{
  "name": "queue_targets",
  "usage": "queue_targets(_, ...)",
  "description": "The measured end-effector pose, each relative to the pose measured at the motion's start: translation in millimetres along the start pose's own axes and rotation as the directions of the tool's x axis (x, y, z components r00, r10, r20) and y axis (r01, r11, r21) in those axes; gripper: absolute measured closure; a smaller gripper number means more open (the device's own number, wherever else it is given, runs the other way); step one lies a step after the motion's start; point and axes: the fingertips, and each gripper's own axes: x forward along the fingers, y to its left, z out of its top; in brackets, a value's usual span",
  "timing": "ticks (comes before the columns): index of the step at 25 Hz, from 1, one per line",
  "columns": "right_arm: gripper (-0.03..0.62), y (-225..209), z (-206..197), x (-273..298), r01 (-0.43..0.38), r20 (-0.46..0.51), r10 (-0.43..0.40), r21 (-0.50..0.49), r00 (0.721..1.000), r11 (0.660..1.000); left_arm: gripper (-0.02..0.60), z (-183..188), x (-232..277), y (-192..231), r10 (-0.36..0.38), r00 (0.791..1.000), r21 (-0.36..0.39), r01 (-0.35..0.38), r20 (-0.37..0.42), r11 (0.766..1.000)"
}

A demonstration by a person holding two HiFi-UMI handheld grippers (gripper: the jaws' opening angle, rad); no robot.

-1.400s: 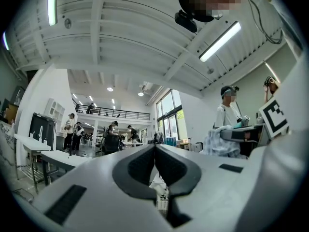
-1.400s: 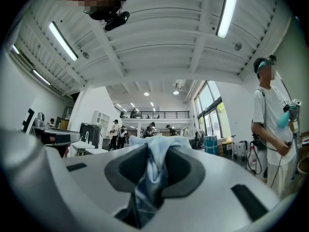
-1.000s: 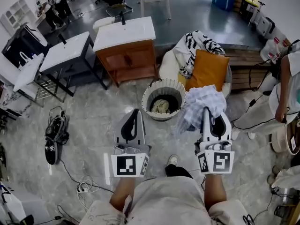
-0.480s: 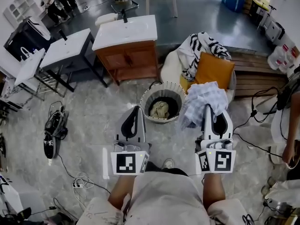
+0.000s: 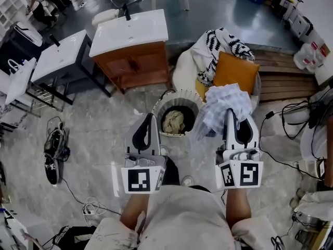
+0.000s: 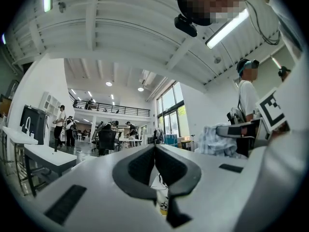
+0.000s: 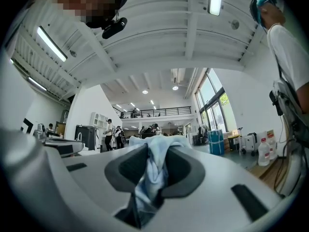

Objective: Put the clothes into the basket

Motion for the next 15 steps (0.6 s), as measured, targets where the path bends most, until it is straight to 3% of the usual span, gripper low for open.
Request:
queue_targets(8, 0.520, 12, -22, 80, 0.035, -0.075, -0.038, -0.036, 0.996, 0.999, 0.577, -21, 75, 52, -0.069, 0.997, -0.011, 0.069, -0.029, 0.998)
queue_targets(15, 0.520, 25, -66, 132, 0.062, -0.193, -0.076, -0.078, 0.978, 0.995, 0.577, -35, 126, 95, -0.110, 0.992, -0.045, 0.108, -0.058, 0.993)
